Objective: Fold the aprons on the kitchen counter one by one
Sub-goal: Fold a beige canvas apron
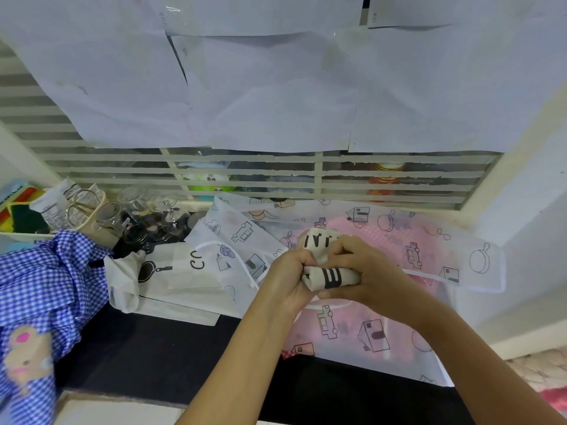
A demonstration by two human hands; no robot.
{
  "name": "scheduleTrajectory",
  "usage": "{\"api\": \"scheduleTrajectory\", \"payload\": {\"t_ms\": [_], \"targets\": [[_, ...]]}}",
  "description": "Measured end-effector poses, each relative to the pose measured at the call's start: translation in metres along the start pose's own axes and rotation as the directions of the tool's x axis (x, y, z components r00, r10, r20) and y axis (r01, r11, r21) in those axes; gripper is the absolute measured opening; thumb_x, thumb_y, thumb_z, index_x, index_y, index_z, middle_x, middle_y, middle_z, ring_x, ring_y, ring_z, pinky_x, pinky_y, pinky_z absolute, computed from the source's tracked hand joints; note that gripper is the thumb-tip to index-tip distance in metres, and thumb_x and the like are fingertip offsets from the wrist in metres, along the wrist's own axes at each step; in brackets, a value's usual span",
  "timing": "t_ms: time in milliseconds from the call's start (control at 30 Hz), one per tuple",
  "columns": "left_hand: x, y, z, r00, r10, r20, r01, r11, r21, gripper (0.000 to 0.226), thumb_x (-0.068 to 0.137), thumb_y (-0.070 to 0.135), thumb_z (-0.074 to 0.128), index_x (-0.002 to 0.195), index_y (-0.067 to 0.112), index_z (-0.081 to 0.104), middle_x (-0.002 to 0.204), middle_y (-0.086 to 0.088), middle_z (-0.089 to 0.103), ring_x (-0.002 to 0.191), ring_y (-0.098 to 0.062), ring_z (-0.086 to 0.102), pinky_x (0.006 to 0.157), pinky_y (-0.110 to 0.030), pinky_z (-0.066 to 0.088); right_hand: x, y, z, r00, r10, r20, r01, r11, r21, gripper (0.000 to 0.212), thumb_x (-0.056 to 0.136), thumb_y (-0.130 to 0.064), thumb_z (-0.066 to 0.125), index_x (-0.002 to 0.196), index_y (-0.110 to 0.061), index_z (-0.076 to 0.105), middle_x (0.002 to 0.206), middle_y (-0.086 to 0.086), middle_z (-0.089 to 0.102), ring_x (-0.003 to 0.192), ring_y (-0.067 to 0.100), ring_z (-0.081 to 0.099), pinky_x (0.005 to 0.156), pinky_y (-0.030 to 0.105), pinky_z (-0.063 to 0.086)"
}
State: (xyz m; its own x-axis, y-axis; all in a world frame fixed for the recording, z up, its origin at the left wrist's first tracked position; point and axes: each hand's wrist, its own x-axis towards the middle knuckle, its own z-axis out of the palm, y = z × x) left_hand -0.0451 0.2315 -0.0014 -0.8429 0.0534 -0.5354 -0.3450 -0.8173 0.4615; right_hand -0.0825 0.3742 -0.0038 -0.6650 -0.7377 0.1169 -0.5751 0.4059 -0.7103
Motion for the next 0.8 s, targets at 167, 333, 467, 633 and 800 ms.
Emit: {"api": "scheduleTrajectory", "payload": {"t_ms": [167, 333, 467, 633, 800], "targets": [[0.003, 0.012, -0.014, 0.999, 0.040, 0.003, -0.040, 0.999, 0.029, 0.052, 0.080, -0.013, 0.022, 0.125, -0.013, 0.046, 0.107, -0.027, 0.055, 0.079, -0.030, 0.060, 0.057, -0.031, 0.053, 0.015, -0.008, -0.005, 0.988, 0.134, -0.075, -0.109, 0.956, 0.271, 0.035, 0.064, -0.041, 0.078, 0.091, -0.034, 0.058, 0.087, -0.017, 0.067, 0.077, 0.003, 0.062, 0.070, 0.019, 0.053], [-0.007, 0.033, -0.028, 0.991, 0.053, 0.120, -0.069, 0.989, 0.131, 0.036, 0.090, 0.013, 0.034, 0.109, -0.005, 0.058, 0.098, -0.022, 0.062, 0.084, -0.028, 0.057, 0.074, -0.039, 0.047, 0.034, -0.020, 0.011, 0.991, 0.089, -0.098, -0.062, 0.966, 0.250, 0.021, 0.082, -0.049, 0.052, 0.095, -0.033, 0.053, 0.080, -0.007, 0.062, 0.071, 0.008, 0.059, 0.059, 0.023, 0.051], [-0.016, 0.053, -0.044, 0.954, 0.199, 0.224, -0.271, 0.893, 0.360, 0.035, 0.088, 0.035, 0.059, 0.102, 0.005, 0.070, 0.097, -0.020, 0.062, 0.095, -0.036, 0.049, 0.081, -0.048, 0.036, 0.053, -0.034, 0.034, 0.987, 0.048, -0.155, -0.024, 0.988, 0.150, 0.015, 0.091, -0.054, 0.037, 0.089, -0.040, 0.044, 0.075, -0.012, 0.054, 0.068, 0.004, 0.055, 0.054, 0.019, 0.045], [-0.021, 0.069, -0.056, 0.930, 0.289, 0.227, -0.362, 0.827, 0.430, 0.051, 0.076, 0.023, 0.074, 0.115, -0.007, 0.060, 0.103, -0.019, 0.062, 0.097, -0.030, 0.059, 0.087, -0.040, 0.050, 0.070, -0.044, 0.066, 0.930, -0.008, -0.367, -0.009, 0.999, -0.045, 0.031, 0.097, -0.048, 0.025, 0.109, -0.033, 0.049, 0.101, -0.012, 0.045, 0.090, 0.007, 0.046, 0.076, 0.025, 0.041], [-0.032, 0.092, -0.073, 0.945, 0.251, 0.211, -0.325, 0.801, 0.503, 0.042, 0.084, 0.024, 0.065, 0.113, -0.005, 0.063, 0.105, -0.018, 0.065, 0.096, -0.025, 0.063, 0.082, -0.031, 0.053, 0.085, -0.059, 0.067, 0.967, 0.019, -0.254, 0.009, 0.994, 0.109, 0.044, 0.091, -0.058, 0.029, 0.132, -0.044, 0.035, 0.127, -0.030, 0.036, 0.112, 0.000, 0.043, 0.094, 0.028, 0.042]]}}
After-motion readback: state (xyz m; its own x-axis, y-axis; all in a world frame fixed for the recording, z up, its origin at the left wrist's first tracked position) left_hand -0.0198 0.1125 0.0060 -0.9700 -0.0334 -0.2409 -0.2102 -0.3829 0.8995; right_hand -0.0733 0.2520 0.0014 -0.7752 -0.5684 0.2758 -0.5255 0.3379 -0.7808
